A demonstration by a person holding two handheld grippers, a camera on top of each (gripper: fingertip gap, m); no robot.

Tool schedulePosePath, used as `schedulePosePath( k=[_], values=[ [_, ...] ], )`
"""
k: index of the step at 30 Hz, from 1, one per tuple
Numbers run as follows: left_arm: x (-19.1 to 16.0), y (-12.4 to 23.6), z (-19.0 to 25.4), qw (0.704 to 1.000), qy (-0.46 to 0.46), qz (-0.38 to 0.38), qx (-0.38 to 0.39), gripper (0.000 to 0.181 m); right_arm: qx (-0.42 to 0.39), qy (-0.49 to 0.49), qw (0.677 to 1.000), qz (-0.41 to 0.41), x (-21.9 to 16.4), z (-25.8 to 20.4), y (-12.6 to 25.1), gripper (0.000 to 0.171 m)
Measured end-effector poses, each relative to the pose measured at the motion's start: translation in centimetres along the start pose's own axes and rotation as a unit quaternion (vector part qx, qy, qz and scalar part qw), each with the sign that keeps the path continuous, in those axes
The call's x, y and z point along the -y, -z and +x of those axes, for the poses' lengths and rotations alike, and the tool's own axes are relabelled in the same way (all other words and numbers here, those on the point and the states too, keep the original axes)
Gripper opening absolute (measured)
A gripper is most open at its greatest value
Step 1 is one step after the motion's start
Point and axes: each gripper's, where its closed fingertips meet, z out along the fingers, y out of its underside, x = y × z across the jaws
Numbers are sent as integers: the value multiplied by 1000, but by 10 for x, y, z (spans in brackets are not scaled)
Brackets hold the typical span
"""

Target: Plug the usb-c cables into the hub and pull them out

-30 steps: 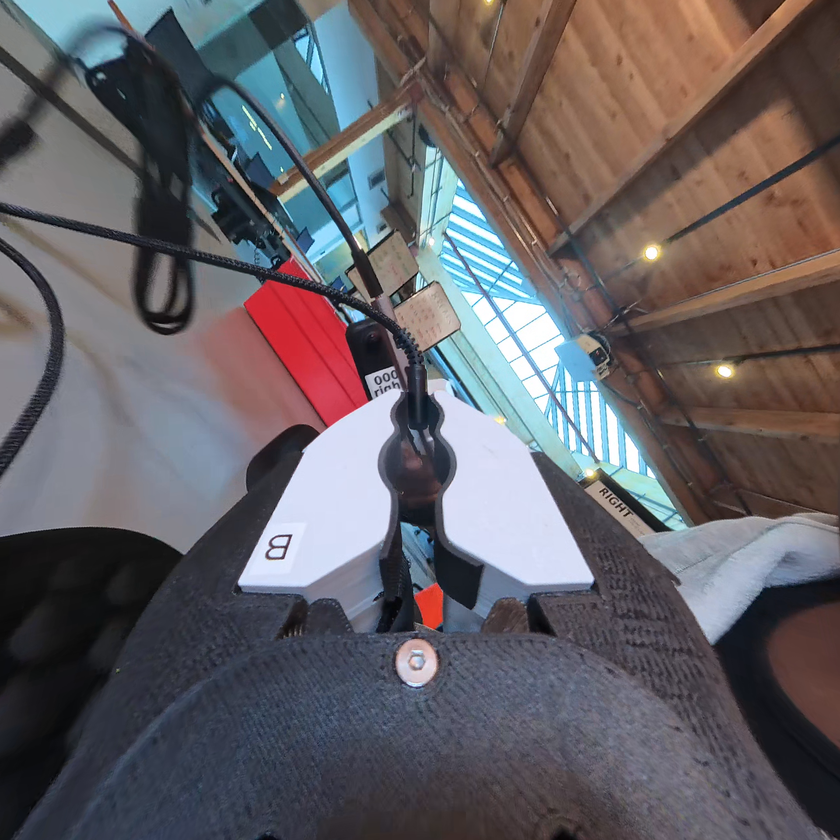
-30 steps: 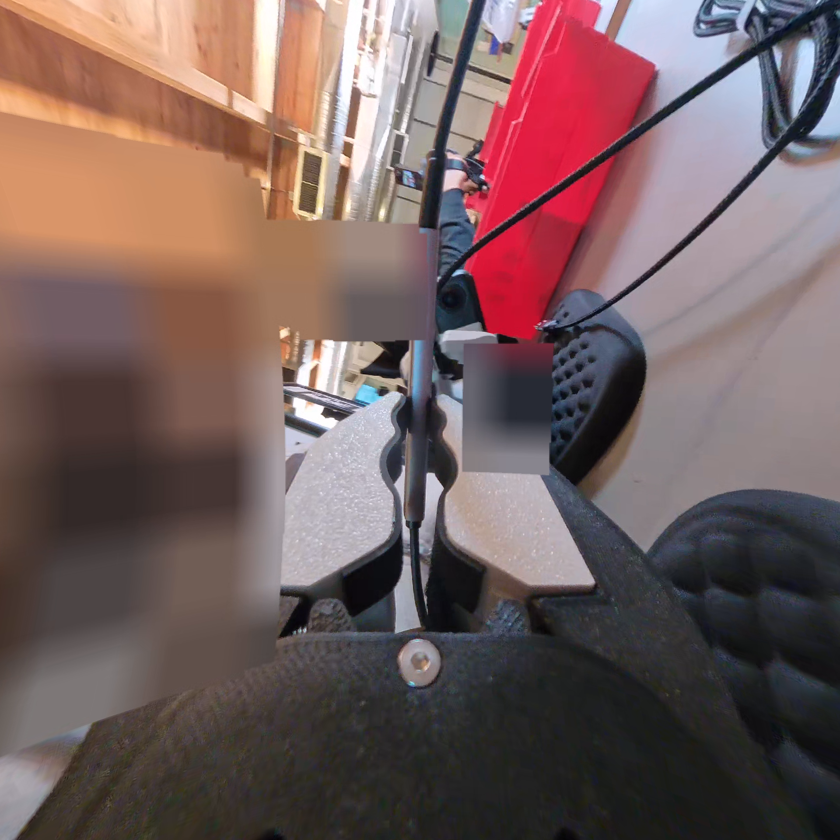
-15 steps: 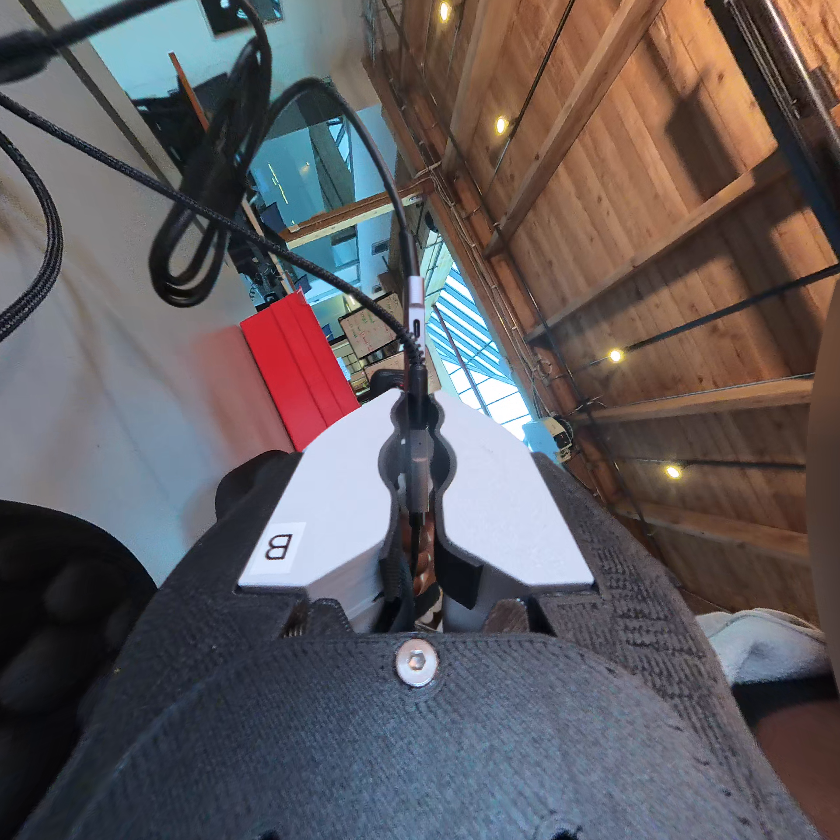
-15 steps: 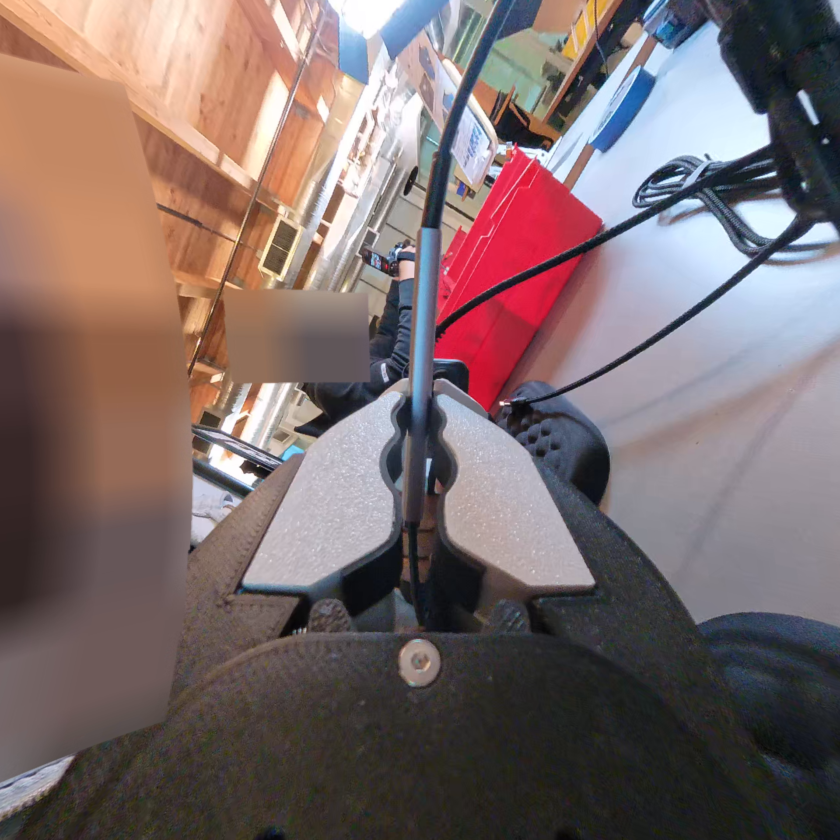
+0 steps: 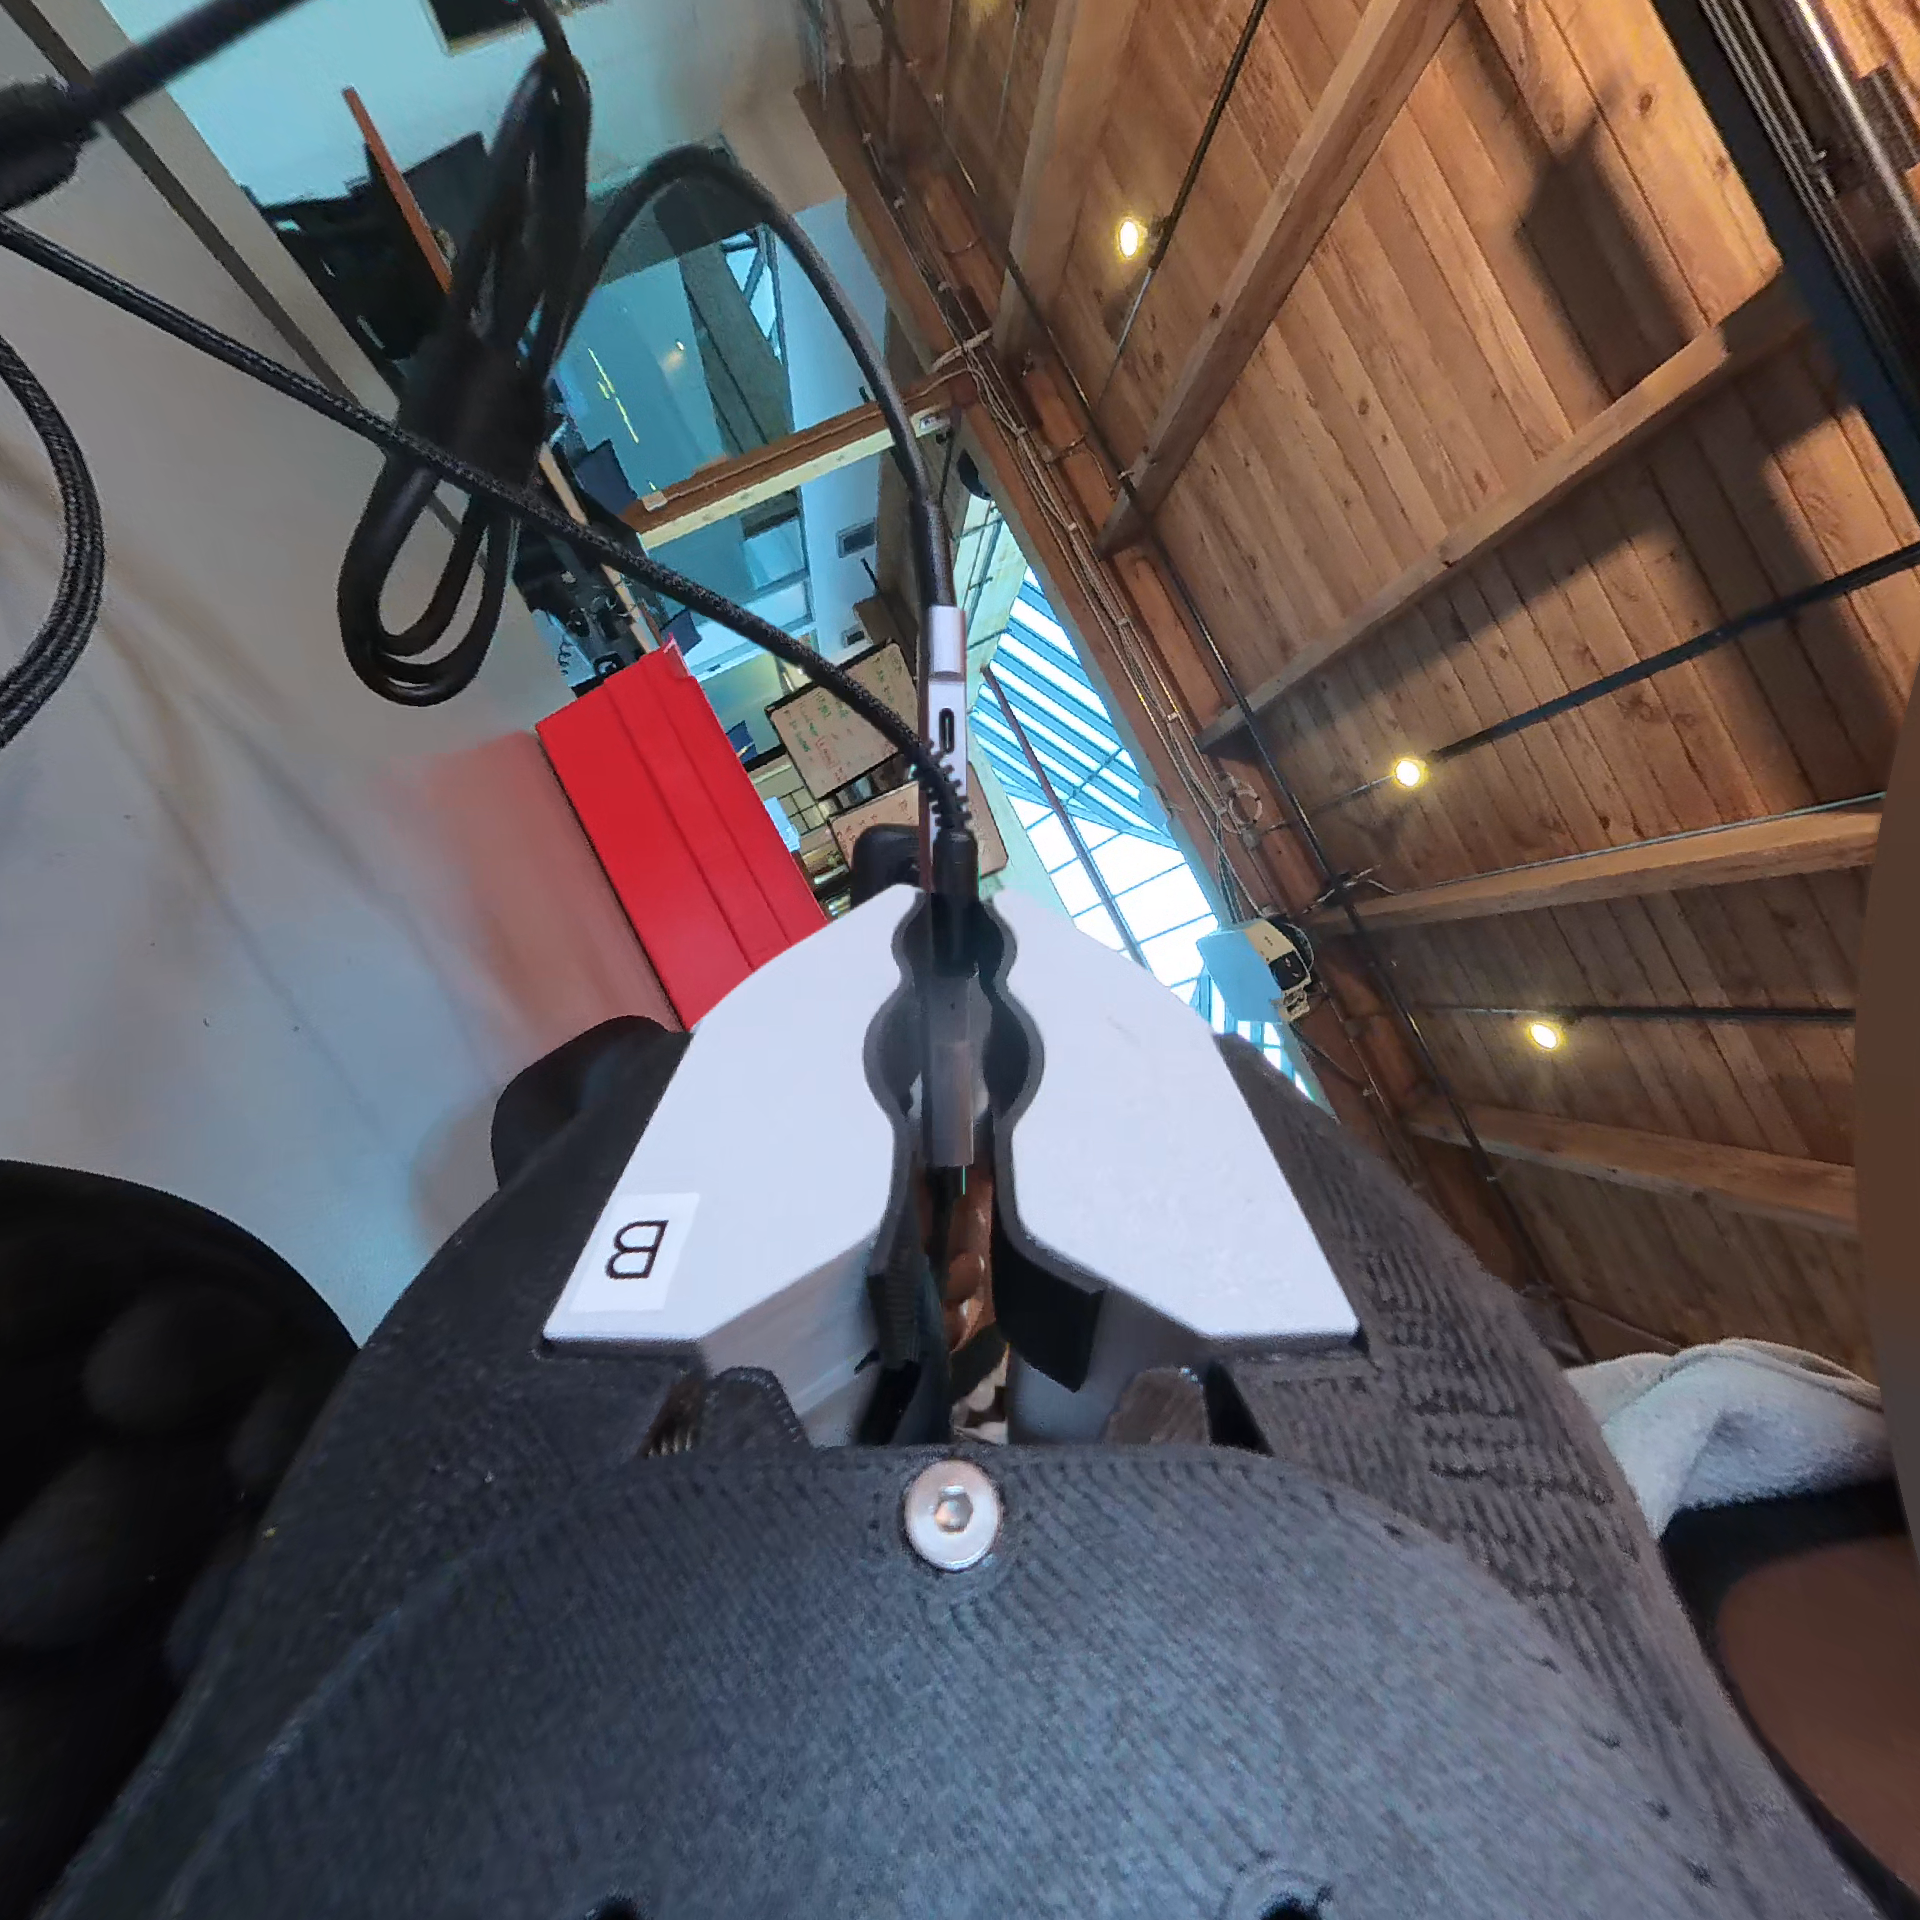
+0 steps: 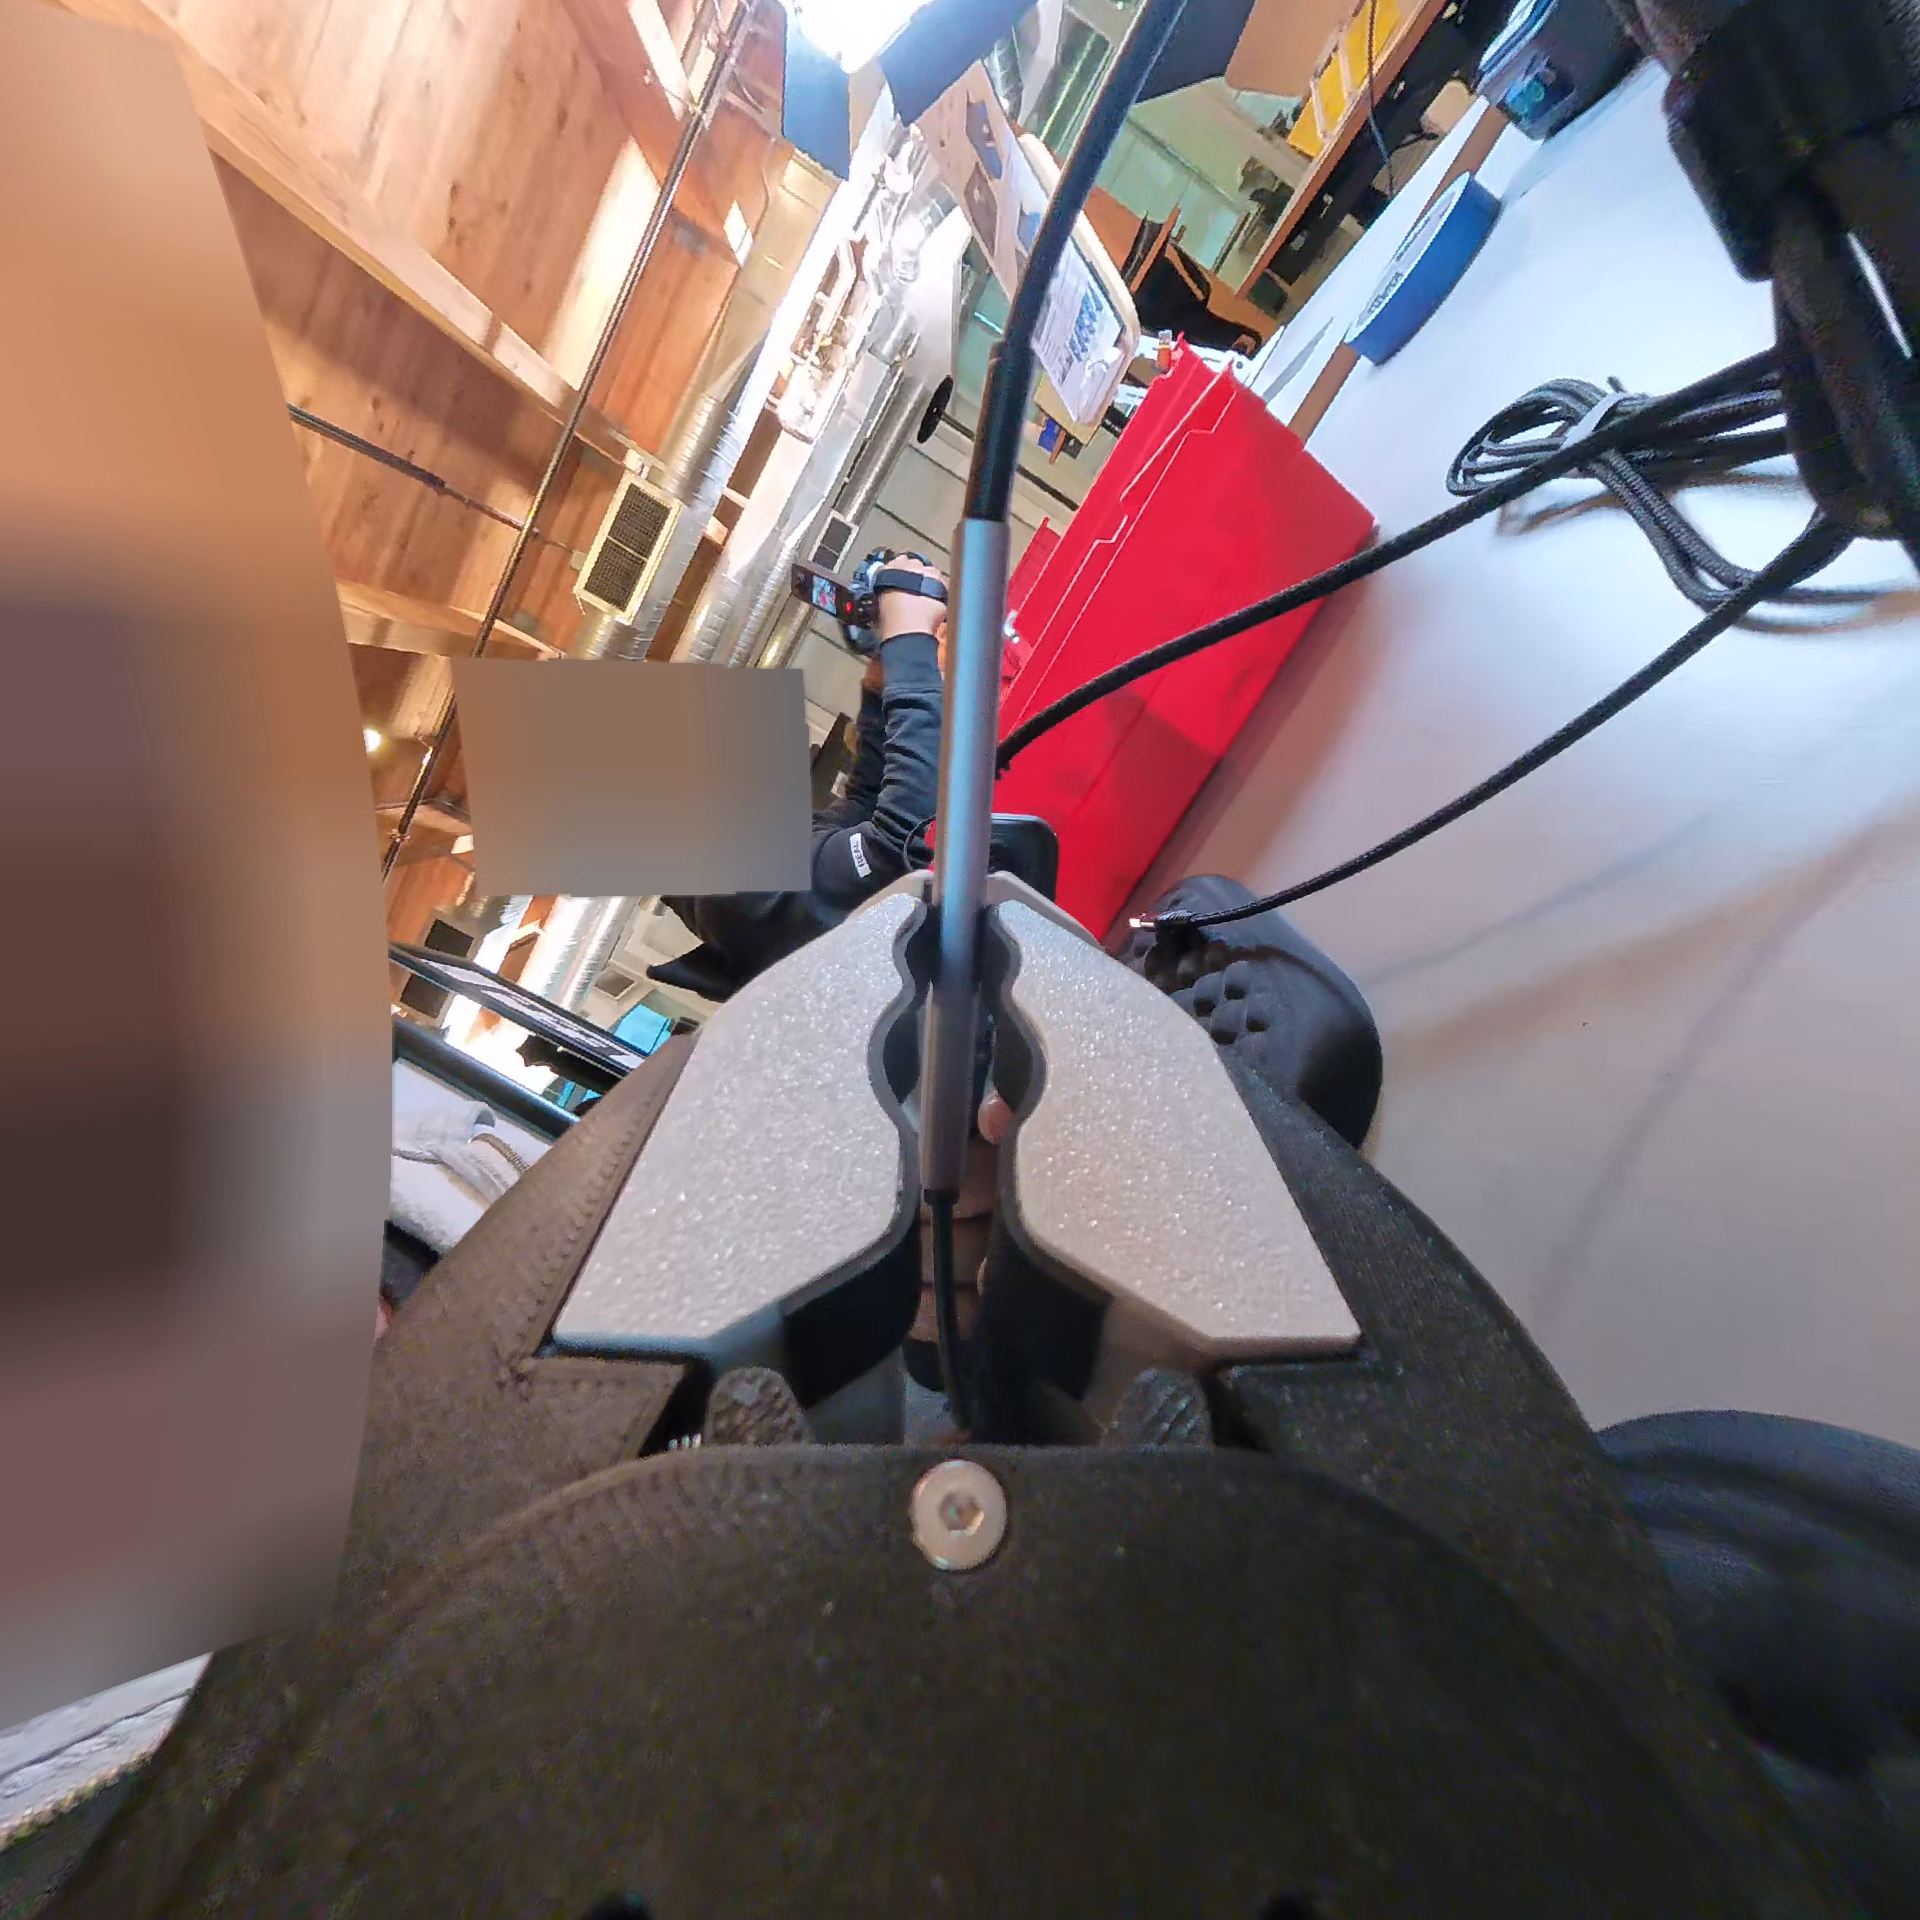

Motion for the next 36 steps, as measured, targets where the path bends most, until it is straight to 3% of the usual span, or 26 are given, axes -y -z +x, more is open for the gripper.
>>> schedulePosePath(
  k=[14,27,31,33,36],
  values=[
    [-20,-1,1,997,-8,-75,-9,10,-34,34,993,-111,-8,-2,11,9],
    [-51,-1,6,983,-25,-181,-26,8,-44,82,964,-248,-26,-10,33,9],
    [-41,-6,10,988,-14,-151,-39,10,-23,48,978,-204,-16,-12,29,9],
    [-33,-6,12,990,5,-129,-49,29,-6,27,986,-166,-9,-13,29,9],
    [-28,-3,12,993,-9,-110,-45,9,-5,20,990,-141,-5,-10,32,9]
  ],
)
